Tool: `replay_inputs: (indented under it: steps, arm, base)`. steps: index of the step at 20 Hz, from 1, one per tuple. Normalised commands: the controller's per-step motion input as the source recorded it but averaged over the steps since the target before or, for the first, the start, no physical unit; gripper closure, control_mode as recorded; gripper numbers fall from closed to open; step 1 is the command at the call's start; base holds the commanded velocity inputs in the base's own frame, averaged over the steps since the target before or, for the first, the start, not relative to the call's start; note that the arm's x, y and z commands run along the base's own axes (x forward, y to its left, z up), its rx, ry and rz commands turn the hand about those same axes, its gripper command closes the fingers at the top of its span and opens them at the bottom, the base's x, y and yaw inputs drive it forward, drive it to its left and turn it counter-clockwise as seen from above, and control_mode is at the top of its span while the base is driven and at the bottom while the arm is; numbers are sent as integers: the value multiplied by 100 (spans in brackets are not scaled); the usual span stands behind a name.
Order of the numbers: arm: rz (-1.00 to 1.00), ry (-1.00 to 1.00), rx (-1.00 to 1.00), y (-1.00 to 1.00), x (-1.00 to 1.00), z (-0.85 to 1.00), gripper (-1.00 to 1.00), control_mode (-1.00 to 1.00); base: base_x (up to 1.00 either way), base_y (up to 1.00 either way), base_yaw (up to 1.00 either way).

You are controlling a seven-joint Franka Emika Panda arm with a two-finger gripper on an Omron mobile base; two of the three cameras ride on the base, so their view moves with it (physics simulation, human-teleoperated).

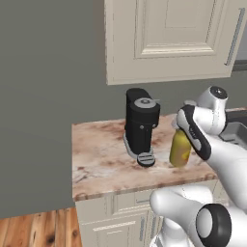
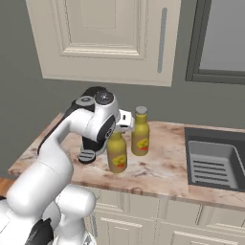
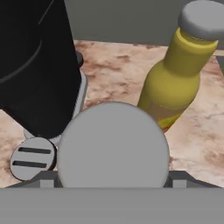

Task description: Move the drinks to the dining counter.

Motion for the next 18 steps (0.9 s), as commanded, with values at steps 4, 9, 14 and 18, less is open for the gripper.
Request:
replay_inputs:
  steps: [4, 9, 14, 18]
  arm:
    - [0, -15, 0, 0, -48, 83, 100, -100]
    - [0, -4, -3, 0, -48, 100, 100, -100]
    - [0, 0, -2, 0, -54, 85, 100, -100]
    - [0, 0, -1, 0, -67, 78, 100, -100]
  base:
    - [0, 0, 0]
    - [0, 0, 0]
    - [0, 0, 0]
    - [0, 0, 0]
